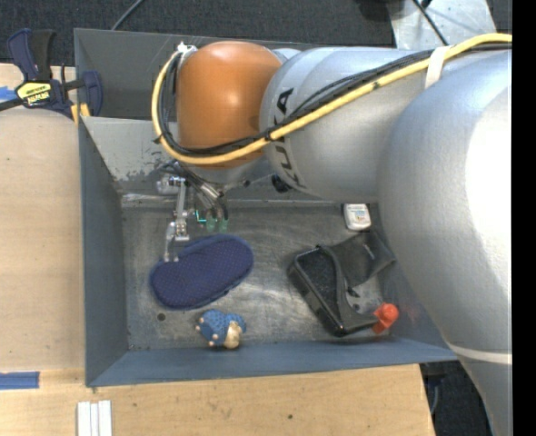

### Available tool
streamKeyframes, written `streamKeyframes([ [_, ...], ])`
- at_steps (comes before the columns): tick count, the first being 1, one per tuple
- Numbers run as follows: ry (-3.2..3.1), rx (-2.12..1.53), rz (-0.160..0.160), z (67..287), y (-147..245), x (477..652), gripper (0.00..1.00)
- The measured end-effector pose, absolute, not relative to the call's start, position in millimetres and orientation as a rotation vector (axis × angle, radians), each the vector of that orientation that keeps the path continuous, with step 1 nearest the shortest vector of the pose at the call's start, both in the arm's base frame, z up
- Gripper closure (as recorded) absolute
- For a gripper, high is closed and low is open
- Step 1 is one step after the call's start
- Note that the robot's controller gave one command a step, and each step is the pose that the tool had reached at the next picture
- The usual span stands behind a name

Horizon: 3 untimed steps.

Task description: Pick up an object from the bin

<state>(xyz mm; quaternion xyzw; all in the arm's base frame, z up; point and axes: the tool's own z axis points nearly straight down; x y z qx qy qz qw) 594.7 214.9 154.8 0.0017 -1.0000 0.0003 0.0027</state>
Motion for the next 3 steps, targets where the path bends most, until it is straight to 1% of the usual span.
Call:
streamKeyframes([
  [1, -3.152, 0.254, -0.015, 87, 179, 561.7, 0.0],
  [2, -3.133, 0.252, -0.009, 84, 177, 557.8, 1.0],
  [3, -3.145, 0.201, -0.005, 214, 173, 532.2, 1.0],
])
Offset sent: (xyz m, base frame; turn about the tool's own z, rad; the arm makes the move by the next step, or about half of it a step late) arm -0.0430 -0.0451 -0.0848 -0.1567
